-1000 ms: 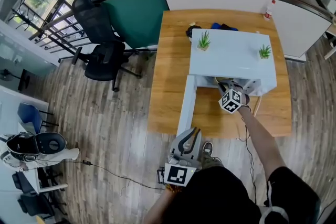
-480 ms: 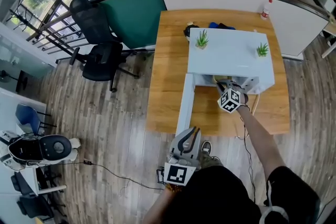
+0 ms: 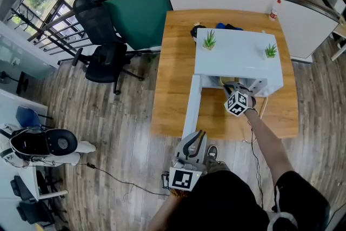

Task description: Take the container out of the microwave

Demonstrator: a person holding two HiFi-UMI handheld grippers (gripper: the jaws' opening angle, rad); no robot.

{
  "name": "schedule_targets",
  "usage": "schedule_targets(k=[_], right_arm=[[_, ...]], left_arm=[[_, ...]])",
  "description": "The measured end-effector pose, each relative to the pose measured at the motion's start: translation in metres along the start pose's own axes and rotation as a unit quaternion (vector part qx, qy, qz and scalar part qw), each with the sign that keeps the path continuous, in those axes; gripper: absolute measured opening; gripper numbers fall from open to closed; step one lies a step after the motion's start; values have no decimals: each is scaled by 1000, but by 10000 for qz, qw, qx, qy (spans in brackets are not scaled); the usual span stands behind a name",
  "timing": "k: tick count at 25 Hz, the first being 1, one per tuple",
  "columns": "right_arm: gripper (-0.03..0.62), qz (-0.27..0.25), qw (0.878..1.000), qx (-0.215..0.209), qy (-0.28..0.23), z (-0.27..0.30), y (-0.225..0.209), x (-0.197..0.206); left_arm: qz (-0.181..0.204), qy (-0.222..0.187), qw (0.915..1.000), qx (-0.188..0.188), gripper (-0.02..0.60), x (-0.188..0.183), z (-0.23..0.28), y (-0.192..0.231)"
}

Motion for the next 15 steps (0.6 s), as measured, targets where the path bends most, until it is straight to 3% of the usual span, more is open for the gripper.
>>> schedule_targets(k=[15], right_arm=[[23, -87, 9999, 83, 4, -4, -3, -5]], left_arm=[[21, -55, 10000, 49, 48, -2, -2, 1]])
Point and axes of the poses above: the fingertips, and each gripper's own axes: z forward along the fingers, y to its left, x out of its underside, the point moved 2 cm from there along -z, backward along the fingers, and after that the axes turned 13 degrees about -x, right-handed, at the moved point
